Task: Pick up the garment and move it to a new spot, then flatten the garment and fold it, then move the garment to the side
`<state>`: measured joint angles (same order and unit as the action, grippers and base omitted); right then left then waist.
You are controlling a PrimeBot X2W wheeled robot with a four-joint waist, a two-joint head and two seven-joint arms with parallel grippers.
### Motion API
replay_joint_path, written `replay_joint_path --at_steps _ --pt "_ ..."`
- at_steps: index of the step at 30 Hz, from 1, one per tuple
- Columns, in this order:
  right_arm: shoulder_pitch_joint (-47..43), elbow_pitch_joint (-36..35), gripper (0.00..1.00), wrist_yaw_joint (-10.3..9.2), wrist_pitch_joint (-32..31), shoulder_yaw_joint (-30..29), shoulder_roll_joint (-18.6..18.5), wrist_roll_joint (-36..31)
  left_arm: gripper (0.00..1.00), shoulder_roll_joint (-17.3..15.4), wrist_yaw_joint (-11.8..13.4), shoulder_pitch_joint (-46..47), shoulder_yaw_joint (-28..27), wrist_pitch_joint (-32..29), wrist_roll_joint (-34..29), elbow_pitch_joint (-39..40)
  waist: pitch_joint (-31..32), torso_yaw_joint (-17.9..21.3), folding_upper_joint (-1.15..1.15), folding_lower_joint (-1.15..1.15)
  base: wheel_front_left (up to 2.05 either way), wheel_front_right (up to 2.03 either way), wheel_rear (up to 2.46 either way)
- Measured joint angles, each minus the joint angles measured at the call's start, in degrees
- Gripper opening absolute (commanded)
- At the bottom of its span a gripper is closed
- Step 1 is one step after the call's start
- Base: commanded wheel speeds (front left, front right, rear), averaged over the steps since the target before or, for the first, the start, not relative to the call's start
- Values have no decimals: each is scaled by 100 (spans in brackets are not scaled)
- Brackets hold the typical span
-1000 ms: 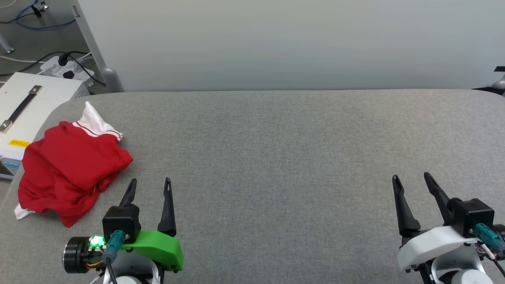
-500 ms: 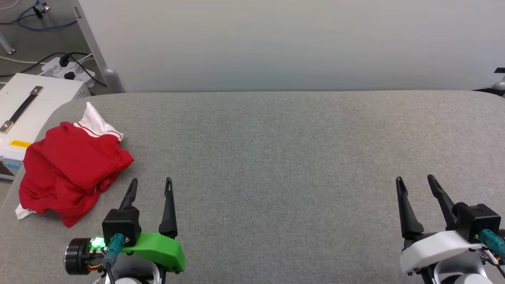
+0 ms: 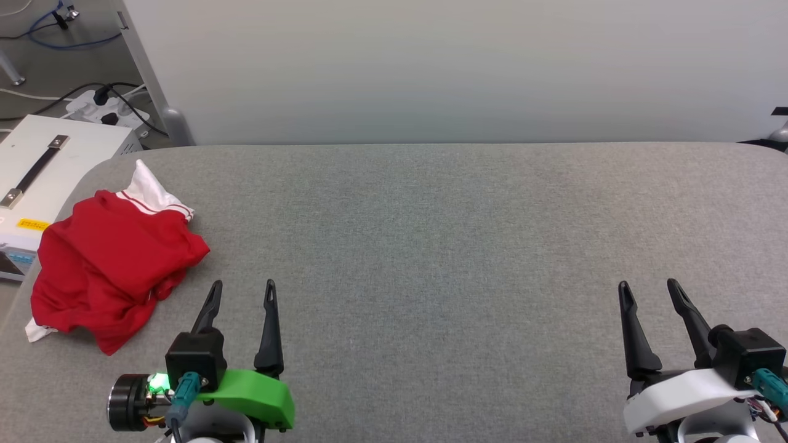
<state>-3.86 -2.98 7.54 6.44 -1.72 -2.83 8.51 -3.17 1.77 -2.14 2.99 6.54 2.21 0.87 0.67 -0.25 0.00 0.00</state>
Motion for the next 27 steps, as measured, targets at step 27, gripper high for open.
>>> replay_joint_path --at_steps 27 --pt "-221 -122 100 0 337 14 0 196 100 0 46 -127 182 309 190 -30 46 -46 0 0 0 0 0"
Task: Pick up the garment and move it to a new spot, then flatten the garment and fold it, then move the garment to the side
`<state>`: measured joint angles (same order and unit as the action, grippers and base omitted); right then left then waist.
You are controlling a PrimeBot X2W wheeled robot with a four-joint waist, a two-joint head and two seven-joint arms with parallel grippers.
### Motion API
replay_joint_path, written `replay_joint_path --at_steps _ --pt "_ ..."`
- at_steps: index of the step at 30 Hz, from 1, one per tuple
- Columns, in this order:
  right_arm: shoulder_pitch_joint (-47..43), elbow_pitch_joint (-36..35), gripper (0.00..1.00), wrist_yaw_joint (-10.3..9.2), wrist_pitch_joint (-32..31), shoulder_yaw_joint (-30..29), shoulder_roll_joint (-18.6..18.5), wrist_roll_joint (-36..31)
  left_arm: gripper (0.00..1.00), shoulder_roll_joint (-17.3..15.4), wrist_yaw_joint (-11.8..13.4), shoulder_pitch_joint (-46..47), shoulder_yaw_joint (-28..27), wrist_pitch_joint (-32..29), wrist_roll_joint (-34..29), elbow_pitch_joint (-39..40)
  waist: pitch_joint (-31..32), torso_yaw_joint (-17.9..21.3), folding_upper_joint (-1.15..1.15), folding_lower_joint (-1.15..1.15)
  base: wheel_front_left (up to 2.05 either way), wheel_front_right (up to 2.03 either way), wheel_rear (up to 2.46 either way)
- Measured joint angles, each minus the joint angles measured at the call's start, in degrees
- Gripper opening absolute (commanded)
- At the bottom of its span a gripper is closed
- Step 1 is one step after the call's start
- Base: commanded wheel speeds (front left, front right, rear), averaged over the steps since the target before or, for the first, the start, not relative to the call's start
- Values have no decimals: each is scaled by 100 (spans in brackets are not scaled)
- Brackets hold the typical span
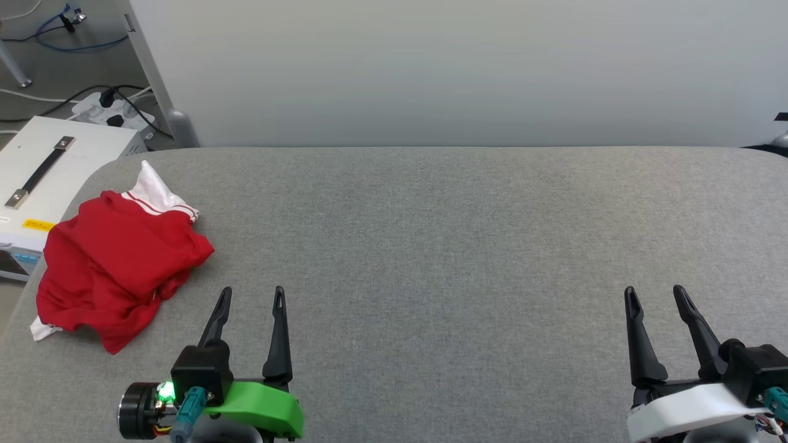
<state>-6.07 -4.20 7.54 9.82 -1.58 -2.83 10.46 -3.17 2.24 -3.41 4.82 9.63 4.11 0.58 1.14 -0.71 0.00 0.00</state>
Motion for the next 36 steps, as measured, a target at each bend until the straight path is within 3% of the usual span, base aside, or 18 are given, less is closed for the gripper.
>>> replay_joint_path --at_steps 36 --pt "-230 -219 100 0 432 105 0 143 100 3 104 -108 197 454 98 -1 -30 -34 0 0 0 0 0"
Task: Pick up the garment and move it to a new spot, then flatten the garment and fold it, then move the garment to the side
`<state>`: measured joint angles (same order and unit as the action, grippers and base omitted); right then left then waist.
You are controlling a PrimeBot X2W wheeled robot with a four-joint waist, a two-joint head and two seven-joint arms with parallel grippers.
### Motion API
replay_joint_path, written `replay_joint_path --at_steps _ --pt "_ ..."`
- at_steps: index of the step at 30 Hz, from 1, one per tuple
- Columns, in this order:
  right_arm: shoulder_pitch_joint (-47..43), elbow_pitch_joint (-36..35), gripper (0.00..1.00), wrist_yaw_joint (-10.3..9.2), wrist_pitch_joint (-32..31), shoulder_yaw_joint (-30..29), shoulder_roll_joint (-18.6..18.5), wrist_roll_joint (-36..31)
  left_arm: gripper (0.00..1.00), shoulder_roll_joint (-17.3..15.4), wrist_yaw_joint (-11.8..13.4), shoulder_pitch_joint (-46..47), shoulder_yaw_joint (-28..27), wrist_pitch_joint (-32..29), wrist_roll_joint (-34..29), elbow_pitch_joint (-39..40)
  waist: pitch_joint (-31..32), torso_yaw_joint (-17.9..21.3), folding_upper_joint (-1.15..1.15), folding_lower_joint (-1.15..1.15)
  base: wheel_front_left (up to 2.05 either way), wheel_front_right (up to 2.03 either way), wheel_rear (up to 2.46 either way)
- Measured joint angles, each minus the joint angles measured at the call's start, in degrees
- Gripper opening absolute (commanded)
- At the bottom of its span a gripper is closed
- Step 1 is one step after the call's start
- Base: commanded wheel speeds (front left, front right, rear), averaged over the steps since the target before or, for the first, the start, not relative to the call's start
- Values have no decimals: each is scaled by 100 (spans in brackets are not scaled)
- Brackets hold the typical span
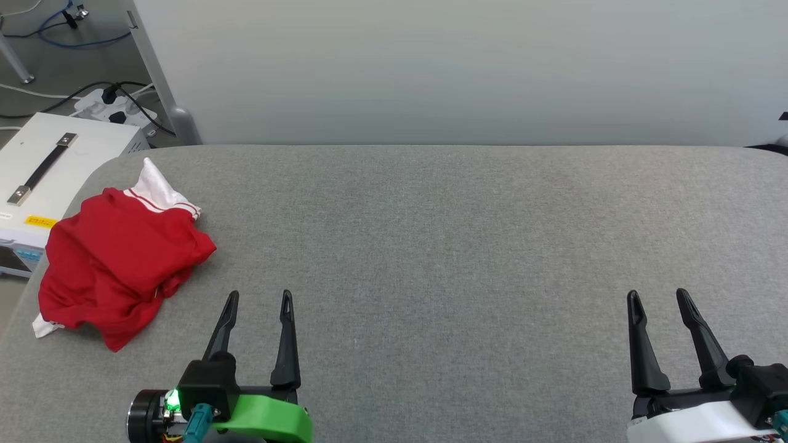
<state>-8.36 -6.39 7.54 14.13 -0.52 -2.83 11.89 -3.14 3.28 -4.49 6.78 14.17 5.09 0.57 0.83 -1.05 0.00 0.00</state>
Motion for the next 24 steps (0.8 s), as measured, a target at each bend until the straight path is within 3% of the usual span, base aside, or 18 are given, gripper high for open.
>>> replay_joint_path --at_steps 24 --pt "-66 -11 100 0 34 3 0 -10 100 1 9 -14 5 49 43 -40 -62 -59 0 0 0 0 0"
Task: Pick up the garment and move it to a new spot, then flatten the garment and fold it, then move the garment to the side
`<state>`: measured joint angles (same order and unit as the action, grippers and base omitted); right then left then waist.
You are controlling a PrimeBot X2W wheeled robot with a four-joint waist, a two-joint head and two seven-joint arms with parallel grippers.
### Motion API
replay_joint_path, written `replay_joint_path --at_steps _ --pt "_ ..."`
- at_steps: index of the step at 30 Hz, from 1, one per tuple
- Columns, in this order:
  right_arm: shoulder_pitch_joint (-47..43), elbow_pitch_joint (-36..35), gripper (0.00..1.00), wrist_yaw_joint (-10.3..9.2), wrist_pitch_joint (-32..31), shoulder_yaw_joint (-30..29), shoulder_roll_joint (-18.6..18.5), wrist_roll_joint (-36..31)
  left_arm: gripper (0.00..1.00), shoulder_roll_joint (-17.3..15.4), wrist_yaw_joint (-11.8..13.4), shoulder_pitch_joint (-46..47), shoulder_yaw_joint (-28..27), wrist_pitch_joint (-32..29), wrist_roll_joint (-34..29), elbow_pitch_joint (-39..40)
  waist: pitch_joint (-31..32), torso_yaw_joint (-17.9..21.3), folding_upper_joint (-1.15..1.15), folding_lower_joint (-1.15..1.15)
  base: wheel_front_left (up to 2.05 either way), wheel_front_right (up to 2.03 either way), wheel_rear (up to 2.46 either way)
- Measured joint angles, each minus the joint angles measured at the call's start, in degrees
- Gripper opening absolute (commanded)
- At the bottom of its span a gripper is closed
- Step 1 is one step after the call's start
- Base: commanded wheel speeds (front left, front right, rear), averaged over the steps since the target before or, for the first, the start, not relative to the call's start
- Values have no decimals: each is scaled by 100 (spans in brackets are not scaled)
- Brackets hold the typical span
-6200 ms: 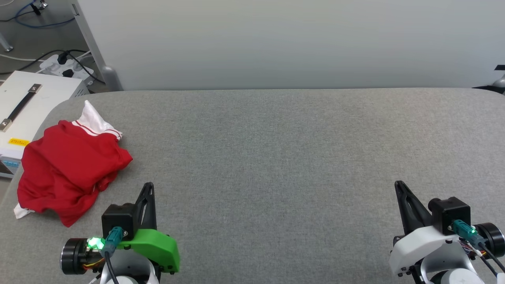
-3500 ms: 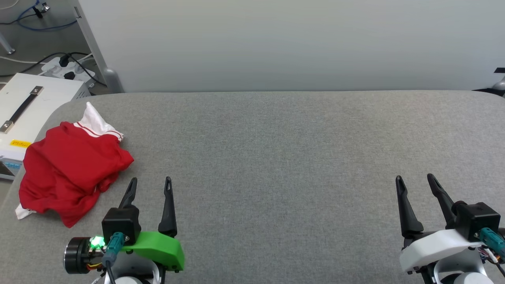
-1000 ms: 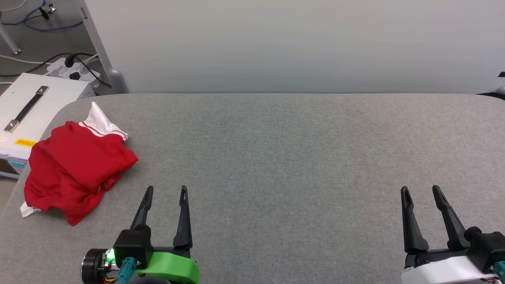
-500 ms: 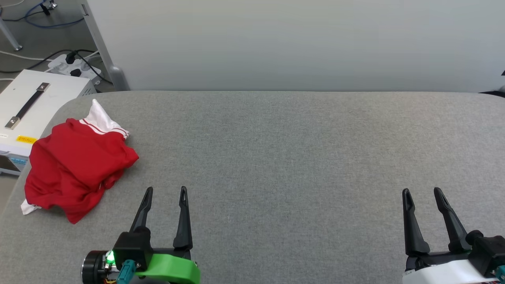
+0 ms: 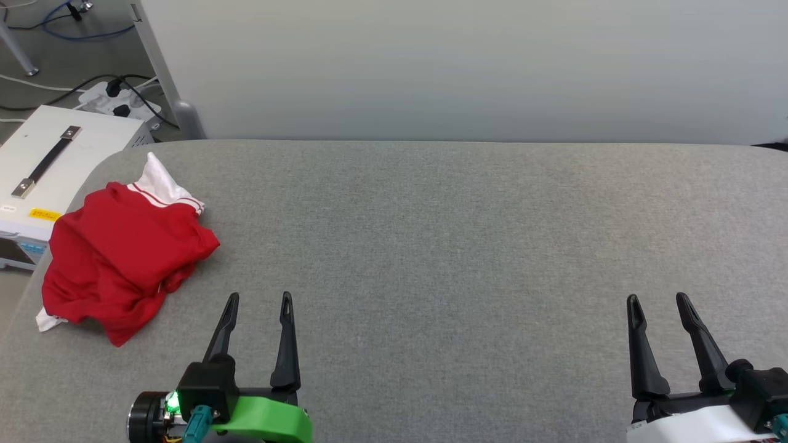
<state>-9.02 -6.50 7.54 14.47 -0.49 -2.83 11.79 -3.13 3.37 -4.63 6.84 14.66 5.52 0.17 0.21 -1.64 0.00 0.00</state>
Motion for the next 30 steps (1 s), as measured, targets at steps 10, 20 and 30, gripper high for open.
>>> replay_joint_path --at_steps 10,20,30 --pt "-13 2 100 0 2 35 1 -49 100 0 59 4 -156 1 4 -18 -46 -296 0 0 0 0 0" --pt "-16 21 100 0 18 120 2 -126 100 0 68 7 -323 1 29 -60 -99 -965 0 0 0 0 0" --pt "-15 42 100 0 19 269 4 -213 100 1 74 6 -509 1 158 -92 -134 -1762 0 0 0 0 0"
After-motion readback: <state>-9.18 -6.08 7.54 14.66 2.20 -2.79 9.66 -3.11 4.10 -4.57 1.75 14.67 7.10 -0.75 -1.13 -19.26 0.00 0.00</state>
